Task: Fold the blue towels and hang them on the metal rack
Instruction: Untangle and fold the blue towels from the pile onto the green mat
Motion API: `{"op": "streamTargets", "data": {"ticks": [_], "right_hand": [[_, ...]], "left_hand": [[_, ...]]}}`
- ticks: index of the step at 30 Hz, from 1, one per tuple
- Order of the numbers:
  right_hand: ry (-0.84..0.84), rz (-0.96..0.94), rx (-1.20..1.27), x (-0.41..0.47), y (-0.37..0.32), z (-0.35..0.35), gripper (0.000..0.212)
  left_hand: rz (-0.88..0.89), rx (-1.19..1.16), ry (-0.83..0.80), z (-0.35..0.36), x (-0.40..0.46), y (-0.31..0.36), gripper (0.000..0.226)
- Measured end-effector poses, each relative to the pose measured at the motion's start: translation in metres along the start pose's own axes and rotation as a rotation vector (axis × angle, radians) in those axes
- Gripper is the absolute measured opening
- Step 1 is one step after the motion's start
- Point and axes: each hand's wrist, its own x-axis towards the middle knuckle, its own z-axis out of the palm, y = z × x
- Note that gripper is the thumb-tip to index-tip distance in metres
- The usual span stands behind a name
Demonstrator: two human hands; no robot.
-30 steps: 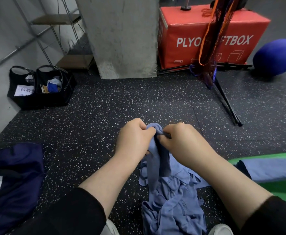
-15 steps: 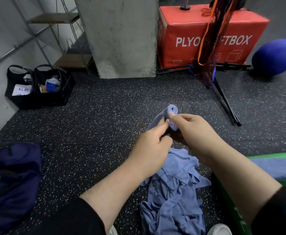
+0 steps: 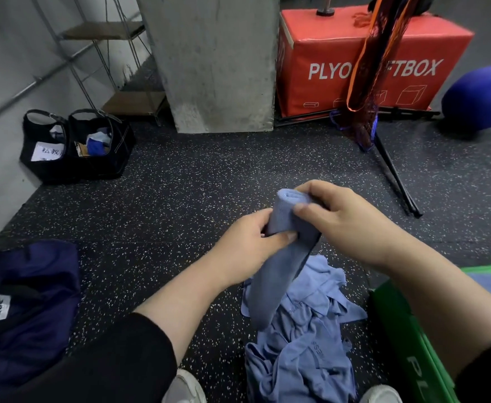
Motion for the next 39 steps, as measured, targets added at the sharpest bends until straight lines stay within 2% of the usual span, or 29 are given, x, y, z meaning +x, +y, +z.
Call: {"op": "streamTargets", "data": {"ticks": [3,5,12,16,18,22,27,31,36,39], "right_hand": [[0.02,-0.061,-0.113,-0.001,-0.001,-0.002,0.006],[0.082,-0.098,-0.086,-0.002,-0.004,-0.006,0.004],[0.294,0.003,0.208,-0.007,0.012,-0.039,0.005],[0.308,0.155,0.438,-0.017,0.025,-0.05,0.01],[0.308,0.186,0.478,-0.021,0.028,-0.052,0.011],[0.357,0.215,0.519,-0.023,0.035,-0.056,0.011],[0.338,0.243,0.546,-0.027,0.044,-0.06,0.011],[0.367,0.267,0.52,-0.027,0.052,-0.059,0.01],[0.489,0.296,0.574,-0.027,0.066,-0.065,0.011],[0.505,0.341,0.596,-0.028,0.079,-0.07,0.01]], "left_hand": [[-0.007,-0.153,-0.004,0.004,-0.003,0.001,0.035],[-0.041,-0.222,-0.047,0.005,-0.005,0.0,0.04],[-0.19,-0.118,-0.202,0.01,-0.016,-0.017,0.048],[-0.24,-0.07,-0.244,0.011,-0.025,-0.021,0.062],[-0.256,-0.066,-0.251,0.009,-0.029,-0.02,0.06],[-0.296,-0.14,-0.247,-0.001,-0.038,-0.015,0.042],[-0.332,-0.073,-0.317,-0.012,-0.049,-0.019,0.04],[-0.291,0.098,-0.203,-0.014,-0.051,-0.027,0.013],[-0.345,0.218,-0.189,-0.025,-0.054,-0.033,0.017],[-0.338,0.203,-0.089,-0.027,-0.053,-0.039,0.018]]}}
